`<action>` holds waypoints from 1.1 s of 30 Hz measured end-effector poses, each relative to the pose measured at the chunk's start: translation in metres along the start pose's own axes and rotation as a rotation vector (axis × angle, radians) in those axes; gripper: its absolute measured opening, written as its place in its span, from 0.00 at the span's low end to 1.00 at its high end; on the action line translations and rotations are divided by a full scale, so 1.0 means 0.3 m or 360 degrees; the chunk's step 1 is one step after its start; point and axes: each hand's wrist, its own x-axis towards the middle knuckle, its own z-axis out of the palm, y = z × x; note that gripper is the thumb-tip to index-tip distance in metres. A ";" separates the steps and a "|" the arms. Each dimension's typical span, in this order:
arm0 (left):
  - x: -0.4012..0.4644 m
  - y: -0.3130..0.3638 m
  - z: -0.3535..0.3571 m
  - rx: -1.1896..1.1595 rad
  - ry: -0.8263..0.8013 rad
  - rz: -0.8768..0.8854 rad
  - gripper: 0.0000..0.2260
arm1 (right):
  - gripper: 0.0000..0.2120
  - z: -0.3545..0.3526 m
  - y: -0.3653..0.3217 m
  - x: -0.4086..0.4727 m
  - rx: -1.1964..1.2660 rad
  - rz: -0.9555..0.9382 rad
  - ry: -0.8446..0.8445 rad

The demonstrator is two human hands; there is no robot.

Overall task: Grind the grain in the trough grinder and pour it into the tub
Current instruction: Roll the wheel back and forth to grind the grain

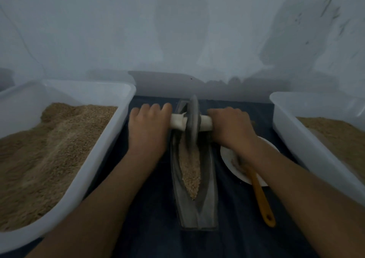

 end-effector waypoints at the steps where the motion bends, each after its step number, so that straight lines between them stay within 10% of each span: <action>1: 0.042 0.017 0.002 0.0015 0.0009 -0.0036 0.12 | 0.12 0.008 0.010 0.039 0.0047 0.0026 -0.0062; 13: -0.324 -0.066 -0.085 -0.0087 0.0105 0.0283 0.15 | 0.14 -0.030 -0.046 -0.303 -0.0050 -0.0432 0.0658; 26: 0.061 0.000 -0.010 -0.0057 -0.0143 0.0032 0.19 | 0.14 0.017 -0.003 0.039 0.0040 0.0030 0.0044; 33: -0.253 -0.030 -0.068 -0.0065 0.0025 0.0166 0.17 | 0.14 -0.032 -0.051 -0.242 -0.0099 -0.0260 0.0482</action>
